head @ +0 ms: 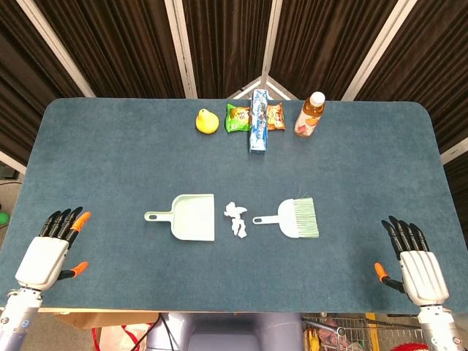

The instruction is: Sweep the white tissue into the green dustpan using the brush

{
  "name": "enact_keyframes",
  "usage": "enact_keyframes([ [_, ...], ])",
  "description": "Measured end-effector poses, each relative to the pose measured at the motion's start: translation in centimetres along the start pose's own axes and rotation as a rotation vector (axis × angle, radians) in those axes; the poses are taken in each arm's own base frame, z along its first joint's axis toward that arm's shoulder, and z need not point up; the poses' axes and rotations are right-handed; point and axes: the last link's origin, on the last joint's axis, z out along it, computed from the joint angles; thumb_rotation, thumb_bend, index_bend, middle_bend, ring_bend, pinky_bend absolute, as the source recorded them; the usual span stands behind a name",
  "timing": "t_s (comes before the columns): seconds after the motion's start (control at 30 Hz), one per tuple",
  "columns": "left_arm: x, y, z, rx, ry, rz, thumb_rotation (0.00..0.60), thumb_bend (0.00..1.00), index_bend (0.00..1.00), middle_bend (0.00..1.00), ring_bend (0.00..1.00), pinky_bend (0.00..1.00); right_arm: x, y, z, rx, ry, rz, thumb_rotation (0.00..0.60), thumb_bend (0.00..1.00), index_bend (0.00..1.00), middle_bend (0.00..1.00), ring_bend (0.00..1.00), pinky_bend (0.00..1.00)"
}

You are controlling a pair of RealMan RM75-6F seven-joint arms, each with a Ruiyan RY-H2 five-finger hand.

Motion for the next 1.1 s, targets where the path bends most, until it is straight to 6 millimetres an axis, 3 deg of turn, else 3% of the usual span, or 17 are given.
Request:
enact_keyframes([
  [0.93,0.0,0.1,-0.2,0.001,-0.005,0.012,0.600,0.00,0.00,0.00,0.00,0.00,0.0,-0.4,0.1,0.004,-0.008,0.023,0.600,0.36,0.00,0.00,0.00,0.00],
  [1.03,0.0,0.0,-0.2,0.005,-0.005,0.010,0.600,0.00,0.00,0.00,0.00,0.00,0.1,-0.9,0.7,0.017,-0.001,0.031,0.600,0.36,0.00,0.03,0.07,0.13],
  [1.1,0.0,0.0,-0.2,0.007,-0.004,0.009,0.600,0.00,0.00,0.00,0.00,0.00,0.1,-1.3,1.4,0.028,0.001,0.028,0.600,0.36,0.00,0.18,0.27,0.36],
])
